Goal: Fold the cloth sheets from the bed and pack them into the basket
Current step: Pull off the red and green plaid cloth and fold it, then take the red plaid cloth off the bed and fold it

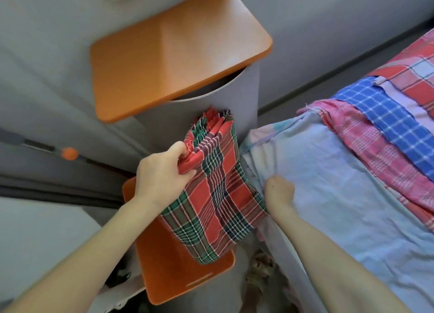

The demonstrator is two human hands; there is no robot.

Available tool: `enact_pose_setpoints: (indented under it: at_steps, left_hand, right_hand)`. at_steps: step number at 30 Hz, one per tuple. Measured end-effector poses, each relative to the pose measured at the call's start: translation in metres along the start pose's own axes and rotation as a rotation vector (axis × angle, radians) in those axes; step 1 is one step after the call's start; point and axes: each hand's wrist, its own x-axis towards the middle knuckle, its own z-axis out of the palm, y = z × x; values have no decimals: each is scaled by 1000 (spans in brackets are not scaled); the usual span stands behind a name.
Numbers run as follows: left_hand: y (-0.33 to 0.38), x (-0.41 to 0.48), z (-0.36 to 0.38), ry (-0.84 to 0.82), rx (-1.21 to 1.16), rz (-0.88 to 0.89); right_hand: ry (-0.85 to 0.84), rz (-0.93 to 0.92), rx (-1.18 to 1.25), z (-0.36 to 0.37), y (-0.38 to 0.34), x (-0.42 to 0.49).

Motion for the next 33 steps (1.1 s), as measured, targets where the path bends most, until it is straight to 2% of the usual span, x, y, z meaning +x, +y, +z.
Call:
enact_pose_setpoints:
  at_steps: [2, 5, 9, 13, 15, 18, 20, 24, 29, 33]
  left_hand:
    - [3, 1, 0, 8, -2, 24]
    - [9, 3, -3, 8, 1, 65]
    - [14, 5, -14, 5, 6, 89]
    - [39, 7, -34, 16, 31, 172]
    - [60, 11, -49, 21, 45, 249]
    - [104, 24, -75, 65, 47, 382]
    - [141, 32, -89, 32, 22, 456]
    - [201, 42, -113, -246, -150, 541]
    - [225, 89, -107, -608, -626, 392]
    - [220, 141, -21, -694, -474, 243]
  right_hand:
    - [-56, -34, 50, 3, 2, 2]
    - [-38, 96, 310, -3, 14, 0]
    - [126, 281, 770, -30, 53, -3]
    - [319, 506, 1338, -76, 134, -15]
    - [407, 593, 1452, -93, 187, -24]
    - [538, 655, 1470, -127, 250, -40]
    - [593, 632, 1468, -152, 276, -52]
    - [622, 598, 1411, -178, 312, -59]
    - [631, 661, 1343, -186, 336, -42]
    - [626, 646, 1305, -183, 342, -31]
